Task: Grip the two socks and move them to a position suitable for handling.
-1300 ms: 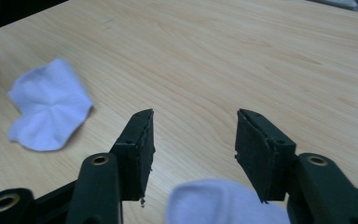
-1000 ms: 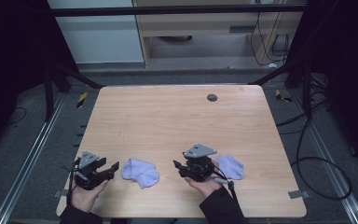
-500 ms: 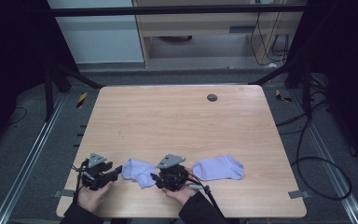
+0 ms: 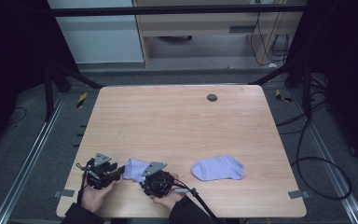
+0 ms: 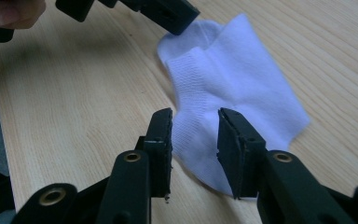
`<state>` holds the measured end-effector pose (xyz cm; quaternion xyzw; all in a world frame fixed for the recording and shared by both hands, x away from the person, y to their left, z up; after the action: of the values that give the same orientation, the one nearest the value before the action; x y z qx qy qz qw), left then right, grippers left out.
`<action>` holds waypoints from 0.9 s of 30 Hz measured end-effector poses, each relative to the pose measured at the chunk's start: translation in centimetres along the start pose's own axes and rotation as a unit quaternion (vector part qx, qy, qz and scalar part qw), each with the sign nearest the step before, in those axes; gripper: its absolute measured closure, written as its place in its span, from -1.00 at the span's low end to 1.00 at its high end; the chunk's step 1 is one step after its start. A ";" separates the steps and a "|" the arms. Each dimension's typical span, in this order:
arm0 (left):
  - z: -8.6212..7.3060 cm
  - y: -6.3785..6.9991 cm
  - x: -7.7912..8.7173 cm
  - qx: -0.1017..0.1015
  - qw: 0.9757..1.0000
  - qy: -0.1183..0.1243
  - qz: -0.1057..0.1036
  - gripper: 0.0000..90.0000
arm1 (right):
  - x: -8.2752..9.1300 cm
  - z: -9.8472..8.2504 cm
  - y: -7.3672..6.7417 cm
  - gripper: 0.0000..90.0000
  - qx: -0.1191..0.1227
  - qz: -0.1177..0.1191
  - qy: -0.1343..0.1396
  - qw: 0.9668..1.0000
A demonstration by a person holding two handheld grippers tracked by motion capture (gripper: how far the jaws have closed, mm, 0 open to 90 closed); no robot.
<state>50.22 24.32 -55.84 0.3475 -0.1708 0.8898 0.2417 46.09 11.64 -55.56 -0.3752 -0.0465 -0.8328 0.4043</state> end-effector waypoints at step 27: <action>-0.1 1.0 -0.5 0.002 0.999 -0.015 -0.035 0.93 | 0.1 1.1 -0.3 0.92 -0.017 0.014 0.016 1.000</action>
<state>49.91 23.37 -56.39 0.3668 -0.1610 0.8759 0.2691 46.48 12.20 -54.58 -0.3692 -0.0208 -0.8335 0.4106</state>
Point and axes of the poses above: each handheld gripper's, and its own axes: x roughly backward along the jaws, z roughly out of its top, y roughly to its right, the point moved 10 cm from there along -x, roughly forward along the jaws, and after that the axes turned 15 degrees about -x, right-handed, at the moved point
